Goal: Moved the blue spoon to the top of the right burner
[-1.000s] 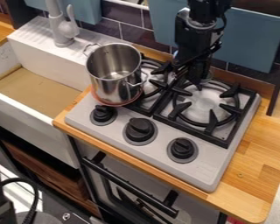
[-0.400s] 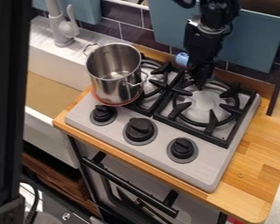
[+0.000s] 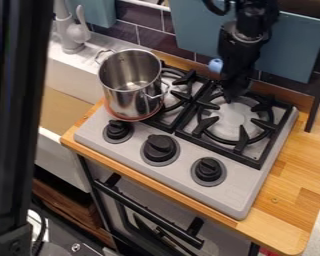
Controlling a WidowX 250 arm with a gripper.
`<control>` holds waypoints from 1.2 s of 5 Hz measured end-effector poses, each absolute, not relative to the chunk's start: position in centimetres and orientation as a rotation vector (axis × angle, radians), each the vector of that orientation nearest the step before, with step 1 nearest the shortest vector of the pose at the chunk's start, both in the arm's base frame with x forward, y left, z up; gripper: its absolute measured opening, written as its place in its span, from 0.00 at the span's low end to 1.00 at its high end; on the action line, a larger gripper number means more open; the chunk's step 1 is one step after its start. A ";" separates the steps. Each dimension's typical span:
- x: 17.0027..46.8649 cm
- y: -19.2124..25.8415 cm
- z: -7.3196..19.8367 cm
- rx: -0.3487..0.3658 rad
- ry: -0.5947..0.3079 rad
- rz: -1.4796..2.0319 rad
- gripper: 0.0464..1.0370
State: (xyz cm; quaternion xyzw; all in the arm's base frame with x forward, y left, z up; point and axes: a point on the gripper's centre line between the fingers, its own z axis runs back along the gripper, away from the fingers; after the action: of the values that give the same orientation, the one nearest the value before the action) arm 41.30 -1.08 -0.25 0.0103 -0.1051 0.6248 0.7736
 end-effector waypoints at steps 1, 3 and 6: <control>41.7 -1.8 -0.3 0.003 -0.244 1.304 0.03; 40.1 -2.1 -1.0 0.024 -0.184 1.270 0.21; 37.8 -1.4 0.8 0.045 -0.168 1.217 0.96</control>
State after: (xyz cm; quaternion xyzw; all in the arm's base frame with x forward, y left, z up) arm 37.84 -1.42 0.81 0.0211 -0.0789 0.5709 0.8170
